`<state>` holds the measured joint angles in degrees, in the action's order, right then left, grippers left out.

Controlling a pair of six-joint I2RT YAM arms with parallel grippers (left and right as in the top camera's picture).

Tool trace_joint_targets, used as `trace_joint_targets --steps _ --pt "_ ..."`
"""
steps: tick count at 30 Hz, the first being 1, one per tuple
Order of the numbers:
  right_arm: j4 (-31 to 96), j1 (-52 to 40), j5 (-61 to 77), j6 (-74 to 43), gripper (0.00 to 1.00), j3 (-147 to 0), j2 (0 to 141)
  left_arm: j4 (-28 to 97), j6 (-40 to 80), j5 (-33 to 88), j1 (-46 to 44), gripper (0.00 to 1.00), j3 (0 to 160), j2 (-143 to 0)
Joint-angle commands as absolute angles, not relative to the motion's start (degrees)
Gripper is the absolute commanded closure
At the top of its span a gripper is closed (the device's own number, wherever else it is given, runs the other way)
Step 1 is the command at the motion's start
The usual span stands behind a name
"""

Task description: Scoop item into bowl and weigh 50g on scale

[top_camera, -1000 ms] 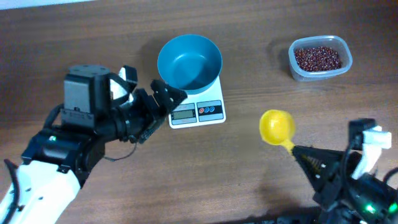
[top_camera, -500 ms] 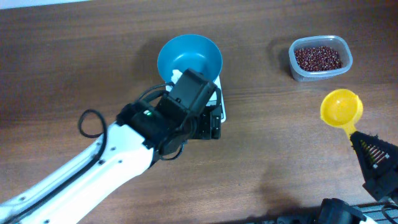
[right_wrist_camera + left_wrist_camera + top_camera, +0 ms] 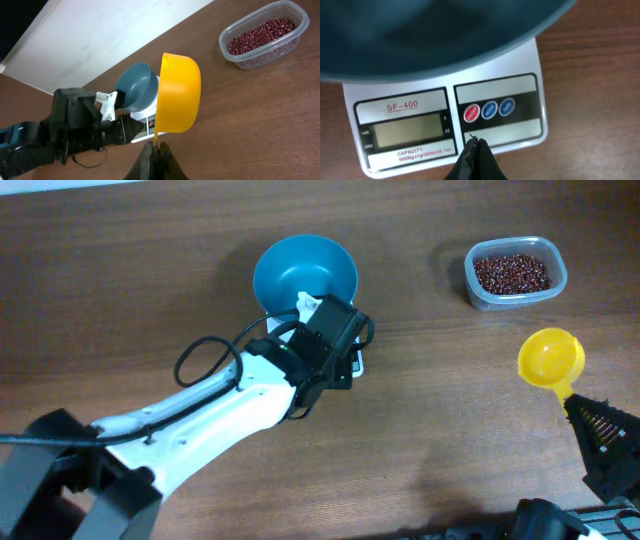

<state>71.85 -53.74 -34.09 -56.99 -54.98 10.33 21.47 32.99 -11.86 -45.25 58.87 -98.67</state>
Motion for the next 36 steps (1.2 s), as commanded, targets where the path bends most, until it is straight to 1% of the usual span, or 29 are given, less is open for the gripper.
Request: trace_joint_targets --steps 1,11,29,31,35,36 --pt "71.83 -53.95 -35.4 -57.3 0.96 -55.72 10.11 20.29 32.69 -15.55 -45.39 1.0 59.29 -100.42" --pt "71.83 -53.95 -35.42 -57.3 0.96 -55.72 10.11 16.21 32.71 -15.92 -45.36 1.0 59.29 -103.83" --pt "71.85 -53.95 -35.42 -57.3 0.96 -55.72 10.11 14.33 32.69 -17.15 -45.34 1.0 59.31 -108.07" --pt "71.85 -53.95 -35.51 -57.28 0.96 -55.72 10.11 19.94 32.69 -13.23 -45.39 1.0 59.42 -104.27" --pt "72.25 -53.95 -36.73 -57.28 0.96 -55.72 10.11 30.98 32.67 -12.82 -45.39 1.0 59.42 -87.18" --pt "74.3 -53.95 -36.67 -57.3 0.96 -55.55 10.11 35.29 28.51 -12.86 -45.39 1.0 59.42 -76.79"
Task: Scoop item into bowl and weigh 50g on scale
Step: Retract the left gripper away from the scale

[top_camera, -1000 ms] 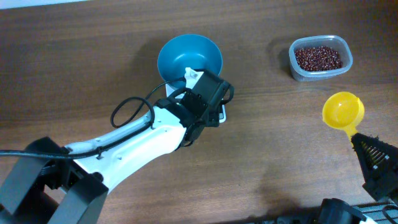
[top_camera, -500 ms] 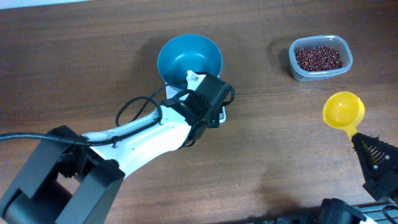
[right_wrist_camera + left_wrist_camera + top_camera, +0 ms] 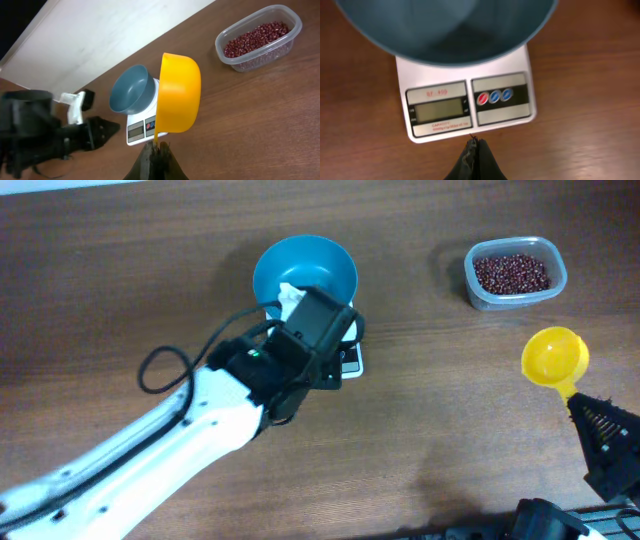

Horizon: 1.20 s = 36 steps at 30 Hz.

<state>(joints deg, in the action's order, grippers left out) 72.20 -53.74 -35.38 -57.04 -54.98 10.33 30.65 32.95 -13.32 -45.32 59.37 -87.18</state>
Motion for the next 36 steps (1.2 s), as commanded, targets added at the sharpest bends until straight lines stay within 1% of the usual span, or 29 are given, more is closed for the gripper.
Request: trace_joint_targets --steps 1,2,3,6,7,9,10,11,12,13,14,15,16,17,19,21,24,26,28,30,31,33,34,36 --pt "74.43 -53.95 -36.29 -57.28 0.96 -55.24 10.11 35.9 27.11 -12.93 -45.25 1.0 59.4 -73.71" --pt "74.41 -53.95 -35.29 -57.28 0.96 -54.76 10.11 36.21 26.28 -13.41 -45.08 1.0 59.4 -71.05" --pt "74.41 -53.95 -33.43 -57.3 0.96 -54.19 10.11 36.84 25.82 -14.9 -44.27 0.96 59.4 -67.4" --pt "74.39 -54.0 -27.09 -57.25 0.96 -51.77 10.11 39.77 25.8 -20.64 -40.21 0.98 59.4 -59.79" --pt "74.39 -54.0 -26.72 -57.25 0.96 -50.76 10.11 43.24 25.8 -20.99 -38.61 1.0 59.4 -57.98" --pt "74.35 -54.0 -26.74 -55.66 0.96 -50.13 10.11 51.51 25.8 -16.91 -35.27 1.0 59.4 -56.38" --pt "74.37 -54.0 -26.74 -54.65 0.96 -50.13 10.11 52.95 25.78 -14.68 -33.23 0.99 59.4 -55.68" --pt "74.37 -54.0 -26.72 -54.65 0.96 -50.13 10.11 53.32 25.15 -12.56 -31.46 0.93 59.4 -54.96" --pt "74.37 -54.0 -26.7 -54.39 0.96 -50.13 10.11 53.25 17.98 -5.23 -28.77 0.85 59.42 -53.8" --pt "74.37 -54.0 -26.72 -54.24 0.96 -50.13 10.11 53.87 7.97 4.69 -25.56 0.69 59.42 -53.06" --pt "74.19 -54.0 -26.65 -54.26 0.96 -50.13 10.11 55.09 4.69 6.59 -23.24 0.64 59.42 -53.17" --pt "73.97 -54.0 -26.24 -54.26 0.96 -50.13 10.11 55.53 4.62 6.26 -21.76 0.62 59.42 -53.28" --pt "73.97 -54.0 -26.09 -54.26 0.96 -50.13 10.11 55.33 4.62 6.11 -20.97 0.01 59.42 -53.28" --pt "73.97 -54.0 -26.15 -54.24 0.96 -50.13 10.11 55.31 4.62 4.05 -20.67 0.01 59.4 -53.36" --pt "73.97 -54.0 -26.11 -54.26 0.96 -50.13 10.11 57.74 2.76 5.41 -20.71 0.01 59.4 -53.49" --pt "74.04 -54.0 -26.06 -54.24 0.96 -50.13 10.11 58.24 -8.58 6.66 -20.71 0.01 59.83 -53.39" --pt "74.06 -54.0 -26.11 -54.26 0.96 -50.13 10.11 64.05 -17.8 6.92 -20.71 0.01 65.78 -53.49" --pt "74.11 -54.0 -26.22 -54.26 0.96 -50.13 10.11 67.44 -20.47 12.49 -20.71 0.01 66.81 -53.49" --pt "74.0 -54.0 -25.82 -54.57 0.96 -50.13 10.11 68.47 -20.45 12.23 -20.71 0.01 66.81 -53.49" --pt "72.73 -54.0 -25.41 -58.94 0.96 -50.13 10.09 68.66 -20.45 12.25 -20.71 0.01 66.81 -53.49" --pt "72.44 -54.0 -25.43 -59.0 0.96 -50.13 10.11 68.73 -20.4 12.36 -20.71 0.01 66.81 -53.49" --pt "72.42 -54.0 -26.72 -56.49 0.96 -50.13 10.11 68.69 -21.87 13.04 -20.71 0.01 66.81 -53.54" --pt "72.58 -54.0 -25.89 -53.32 0.96 -50.13 10.11 68.86 -24.95 16.4 -20.71 0.01 66.81 -53.74" --pt "72.64 -54.0 -25.87 -53.17 0.96 -50.13 10.11 68.6 -24.77 18.31 -20.71 0.01 66.81 -53.87"
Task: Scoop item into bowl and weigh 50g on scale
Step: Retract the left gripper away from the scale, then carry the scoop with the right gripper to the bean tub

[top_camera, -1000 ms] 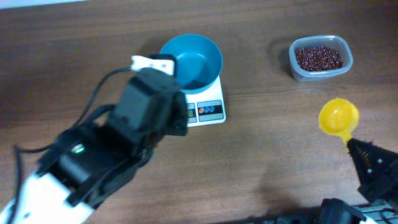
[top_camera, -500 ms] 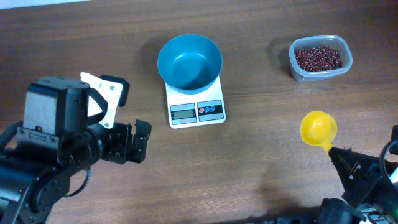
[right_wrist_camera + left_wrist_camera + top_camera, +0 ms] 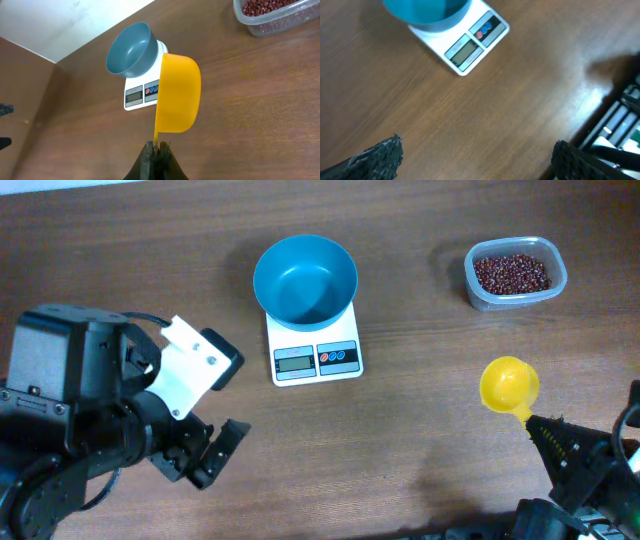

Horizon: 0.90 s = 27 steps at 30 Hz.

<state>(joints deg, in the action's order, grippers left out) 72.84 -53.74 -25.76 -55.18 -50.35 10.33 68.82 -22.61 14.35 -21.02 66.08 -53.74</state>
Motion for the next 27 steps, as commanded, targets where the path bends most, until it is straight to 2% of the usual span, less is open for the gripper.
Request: trace_joint_targets --steps 1,11,15,20,25,27 --pt "72.64 -54.0 -25.87 -53.19 0.96 -50.13 10.11 68.16 -24.03 18.31 -20.71 0.01 66.81 -53.87" --pt "73.56 -54.0 -24.36 -54.48 0.96 -52.66 11.0 63.9 -22.35 14.22 -20.71 0.01 66.78 -58.72" --pt "80.9 -54.0 -28.69 -54.26 0.96 -61.58 24.71 64.14 -22.35 14.83 -20.71 0.01 66.78 -62.89" --pt "94.94 -53.93 -37.23 -54.24 0.96 -81.01 43.9 64.14 -22.35 14.79 -20.71 0.01 66.78 -62.94" --pt "95.79 -53.45 -46.0 -56.23 0.96 -82.74 46.26 64.14 -22.37 14.79 -20.71 0.01 66.78 -62.94" --pt "93.51 -50.06 -46.37 -56.21 0.96 -82.67 48.58 64.14 -22.37 14.79 -20.71 0.01 66.78 -62.94"
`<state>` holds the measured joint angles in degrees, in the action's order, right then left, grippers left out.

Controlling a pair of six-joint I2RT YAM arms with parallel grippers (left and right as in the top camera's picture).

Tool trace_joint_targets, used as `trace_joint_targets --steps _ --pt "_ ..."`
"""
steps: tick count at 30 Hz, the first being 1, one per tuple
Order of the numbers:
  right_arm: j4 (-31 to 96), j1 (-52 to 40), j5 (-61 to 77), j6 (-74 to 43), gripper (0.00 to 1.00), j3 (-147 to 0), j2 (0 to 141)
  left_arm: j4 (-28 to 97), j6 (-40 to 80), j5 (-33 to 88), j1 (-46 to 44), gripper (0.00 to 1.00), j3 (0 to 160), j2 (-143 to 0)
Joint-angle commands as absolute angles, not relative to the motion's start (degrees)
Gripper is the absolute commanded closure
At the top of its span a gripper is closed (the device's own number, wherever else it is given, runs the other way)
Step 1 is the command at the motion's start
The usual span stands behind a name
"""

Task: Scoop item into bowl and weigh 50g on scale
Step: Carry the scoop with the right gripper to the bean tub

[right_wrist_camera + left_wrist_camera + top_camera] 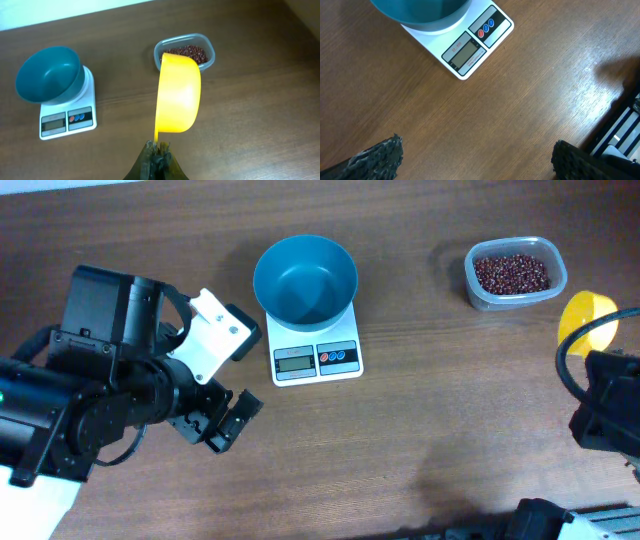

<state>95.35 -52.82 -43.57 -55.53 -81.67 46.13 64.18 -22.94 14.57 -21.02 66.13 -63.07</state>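
An empty blue bowl (305, 277) stands on the white digital scale (317, 360) at the table's middle back; both also show in the right wrist view, the bowl (48, 74) on the scale (67, 120). A clear tub of red beans (514, 273) sits at the back right. My right gripper (157, 148) is shut on the handle of a yellow scoop (178, 95), held edge-on in front of the bean tub (185, 51). My left gripper (215, 423) hangs open over bare wood to the front left of the scale, its fingertips (380, 152) wide apart.
The brown wooden table (420, 430) carries only the scale, bowl and tub. A dark rack (620, 140) lies past the table's front edge. A pale wall strip (60, 12) runs behind the table.
My right gripper carried the yellow scoop from the front right of the table back toward the bean tub at the far right. The left gripper stayed open and shifted slightly closer to the scale.
At first my left gripper was shut, close over the scale's buttons, while the right held the scoop at the right. The left then sat a little higher over the scale, then was open off to the front left. The scoop now hangs near the bean tub.
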Motion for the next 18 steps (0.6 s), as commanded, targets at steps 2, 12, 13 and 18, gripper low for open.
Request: trace_joint_targets --steps 2,12,13,18 --pt "91.61 -47.13 -46.19 -55.75 0.96 -82.5 53.43 64.14 -22.35 14.79 -20.71 0.01 66.78 -62.94" --pt "72.03 -12.56 -20.69 -20.8 0.96 -82.52 71.35 64.14 -22.35 14.79 -20.71 0.01 66.78 -62.94" --pt "72.01 -9.96 -17.15 -15.62 0.96 -82.52 71.35 64.14 -22.35 14.79 -20.71 0.01 66.78 -62.94" --pt "71.31 2.7 -2.11 0.67 0.96 -82.52 71.42 64.14 -22.35 14.79 -20.71 0.01 66.78 -62.94"
